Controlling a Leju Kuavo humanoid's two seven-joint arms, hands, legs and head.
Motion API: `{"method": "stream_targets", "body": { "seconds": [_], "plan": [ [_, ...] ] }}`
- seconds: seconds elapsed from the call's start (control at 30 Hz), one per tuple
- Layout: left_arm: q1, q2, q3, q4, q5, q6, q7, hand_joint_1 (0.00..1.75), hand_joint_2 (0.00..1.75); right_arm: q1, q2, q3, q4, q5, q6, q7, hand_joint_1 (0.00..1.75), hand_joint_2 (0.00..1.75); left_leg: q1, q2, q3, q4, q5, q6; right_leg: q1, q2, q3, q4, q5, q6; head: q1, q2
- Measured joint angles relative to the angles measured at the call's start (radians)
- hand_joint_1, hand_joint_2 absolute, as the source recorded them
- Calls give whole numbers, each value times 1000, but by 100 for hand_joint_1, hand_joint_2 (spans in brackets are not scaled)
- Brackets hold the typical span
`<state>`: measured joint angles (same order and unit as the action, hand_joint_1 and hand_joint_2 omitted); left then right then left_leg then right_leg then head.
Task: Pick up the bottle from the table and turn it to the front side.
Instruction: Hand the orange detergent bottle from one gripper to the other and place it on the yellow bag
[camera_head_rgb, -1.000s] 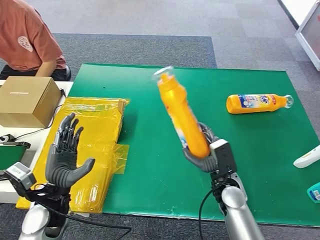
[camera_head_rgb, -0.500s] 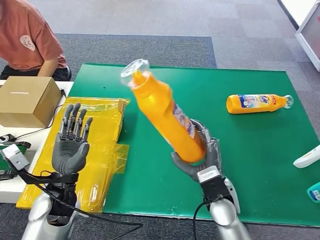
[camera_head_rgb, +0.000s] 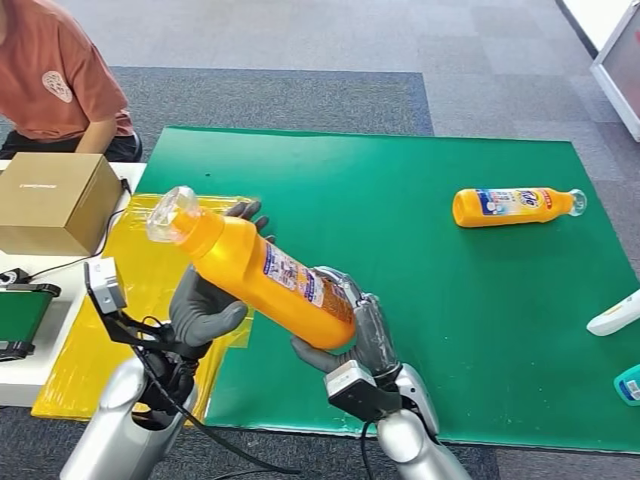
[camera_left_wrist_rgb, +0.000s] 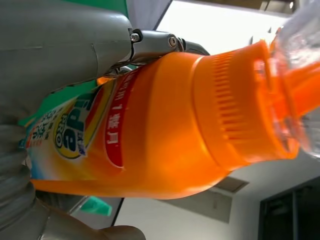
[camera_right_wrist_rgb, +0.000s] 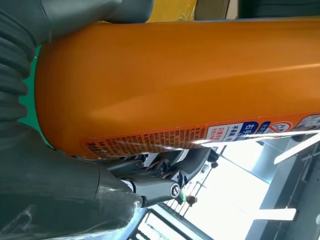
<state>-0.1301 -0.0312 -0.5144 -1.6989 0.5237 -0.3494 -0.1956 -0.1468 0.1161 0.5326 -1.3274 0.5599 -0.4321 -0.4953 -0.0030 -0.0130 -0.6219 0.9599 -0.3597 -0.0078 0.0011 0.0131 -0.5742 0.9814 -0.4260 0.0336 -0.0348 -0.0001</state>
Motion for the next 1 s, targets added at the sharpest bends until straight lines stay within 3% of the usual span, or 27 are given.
{"method": "stream_targets", "body": {
  "seconds": [0.1,0.13,0.23,0.27,0.53,0.57,0.7,0.73,0.83,0.93,1.0],
  "plan": [
    [-27,19,-27,19,-3,-8,15,0,175,-11,3,15,11,7,-7,-2,175,175,0,0,0,0,0,0,0,0,0,0,0,0,0,0],
    [-36,24,-33,26,-6,-9,19,15,175,-13,3,19,14,8,-9,-1,175,175,0,0,0,0,0,0,0,0,0,0,0,0,0,0],
    [-60,43,-46,47,-23,-5,32,146,175,-18,3,25,25,9,-20,7,175,175,0,0,0,0,0,0,0,0,0,0,0,0,0,0],
    [-68,48,-50,53,-32,0,36,175,175,-18,3,26,29,8,-24,10,175,175,0,0,0,0,0,0,0,0,0,0,0,0,0,0],
    [-81,70,-60,76,-74,44,43,175,175,-19,3,29,49,8,-55,21,175,175,0,0,0,0,0,0,0,0,0,0,0,0,0,0],
    [-81,71,-59,77,-75,48,43,175,175,-19,3,30,50,8,-58,22,168,175,0,0,0,0,0,0,0,0,0,0,0,0,0,0],
    [-79,77,-56,76,-80,72,36,175,175,-18,3,30,50,6,-61,33,5,175,0,0,0,0,0,0,0,0,0,0,0,0,0,0],
    [-72,77,-53,74,-89,92,25,175,175,-18,3,30,50,2,-62,39,0,175,0,0,0,0,0,0,0,0,0,0,0,0,0,0],
    [-25,66,-33,43,-232,249,-58,175,175,-14,3,21,49,-32,-60,69,0,175,0,1,0,0,0,0,0,1,-1,0,0,0,0,0],
    [23,58,-9,-20,-604,537,-159,175,175,0,3,-18,36,-90,-51,93,0,175,0,0,-1,0,0,0,0,0,-1,0,0,0,0,0],
    [44,57,2,-56,-901,731,-183,175,175,9,2,-53,18,-123,-44,98,0,175,0,0,-1,0,0,0,0,0,0,0,0,0,0,0]
  ]
}}
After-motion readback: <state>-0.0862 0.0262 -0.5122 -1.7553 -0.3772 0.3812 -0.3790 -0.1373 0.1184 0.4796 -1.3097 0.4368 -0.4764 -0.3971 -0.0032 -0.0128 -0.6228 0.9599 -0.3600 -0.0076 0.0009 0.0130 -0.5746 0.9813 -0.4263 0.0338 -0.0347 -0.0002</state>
